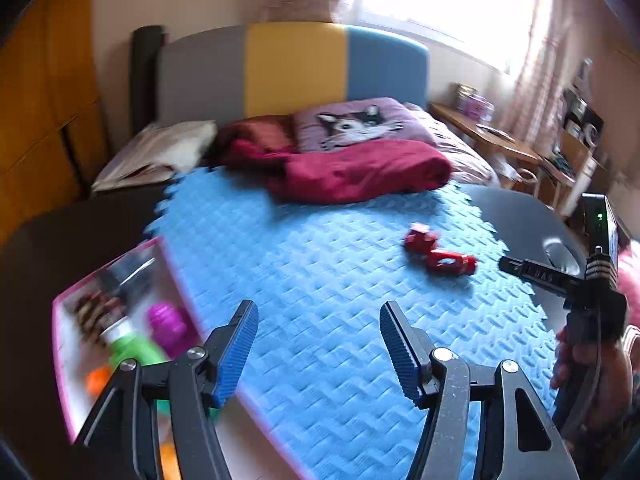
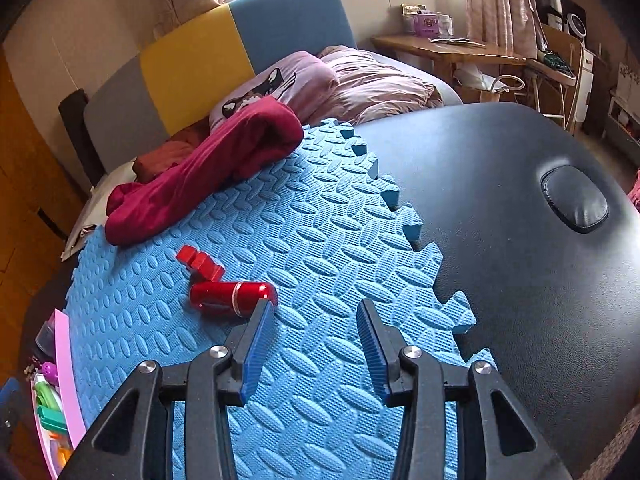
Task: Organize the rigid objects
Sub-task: 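Move the left gripper to the red interlocking block and grasp it, then grasp the red cylinder on the mat with the right gripper, then carry the red block over the tray with the left gripper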
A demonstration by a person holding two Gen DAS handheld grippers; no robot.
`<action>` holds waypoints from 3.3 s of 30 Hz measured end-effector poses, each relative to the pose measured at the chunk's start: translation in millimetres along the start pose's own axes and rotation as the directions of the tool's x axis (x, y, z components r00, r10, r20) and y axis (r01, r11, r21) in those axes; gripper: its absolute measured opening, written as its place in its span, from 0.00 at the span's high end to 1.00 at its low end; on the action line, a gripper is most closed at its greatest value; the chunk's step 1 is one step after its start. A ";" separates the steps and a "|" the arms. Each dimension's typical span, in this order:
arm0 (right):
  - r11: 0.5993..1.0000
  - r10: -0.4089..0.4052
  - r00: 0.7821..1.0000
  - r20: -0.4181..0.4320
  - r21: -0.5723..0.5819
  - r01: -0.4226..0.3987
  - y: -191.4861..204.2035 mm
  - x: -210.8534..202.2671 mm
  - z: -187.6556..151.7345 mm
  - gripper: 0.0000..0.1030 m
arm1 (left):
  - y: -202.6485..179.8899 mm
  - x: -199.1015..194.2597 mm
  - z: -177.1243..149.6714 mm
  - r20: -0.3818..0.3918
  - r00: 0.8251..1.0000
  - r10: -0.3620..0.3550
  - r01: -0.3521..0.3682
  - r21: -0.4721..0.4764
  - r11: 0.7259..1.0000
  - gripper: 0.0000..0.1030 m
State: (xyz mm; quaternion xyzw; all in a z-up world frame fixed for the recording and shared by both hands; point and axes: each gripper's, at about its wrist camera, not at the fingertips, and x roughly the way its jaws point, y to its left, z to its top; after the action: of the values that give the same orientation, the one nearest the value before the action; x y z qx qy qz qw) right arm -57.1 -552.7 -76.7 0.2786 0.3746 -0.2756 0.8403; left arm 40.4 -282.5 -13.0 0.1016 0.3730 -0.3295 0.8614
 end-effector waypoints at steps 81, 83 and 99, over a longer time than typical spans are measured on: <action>0.961 -0.057 0.998 -0.040 -0.274 0.044 87.3 80.5 1.5 0.26 | -42.1 78.9 -47.4 -0.016 0.996 -0.090 0.090 0.016 0.996 0.61; 0.955 -0.066 0.998 -0.007 -0.289 0.061 88.8 80.4 -4.1 0.26 | -42.4 79.5 -47.6 -0.017 0.996 -0.089 0.089 0.017 0.996 0.61; 0.961 -0.053 0.999 -0.005 -0.271 0.049 85.3 79.7 -3.2 0.26 | -44.5 81.6 -47.4 -0.015 0.998 -0.065 0.066 0.037 0.997 0.61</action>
State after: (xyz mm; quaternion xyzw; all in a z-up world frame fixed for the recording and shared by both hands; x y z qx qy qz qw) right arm 44.0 -511.7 -118.5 0.1532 0.4208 -0.2418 0.8608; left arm 25.6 -336.6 -100.9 0.1079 0.3759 -0.3639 0.8453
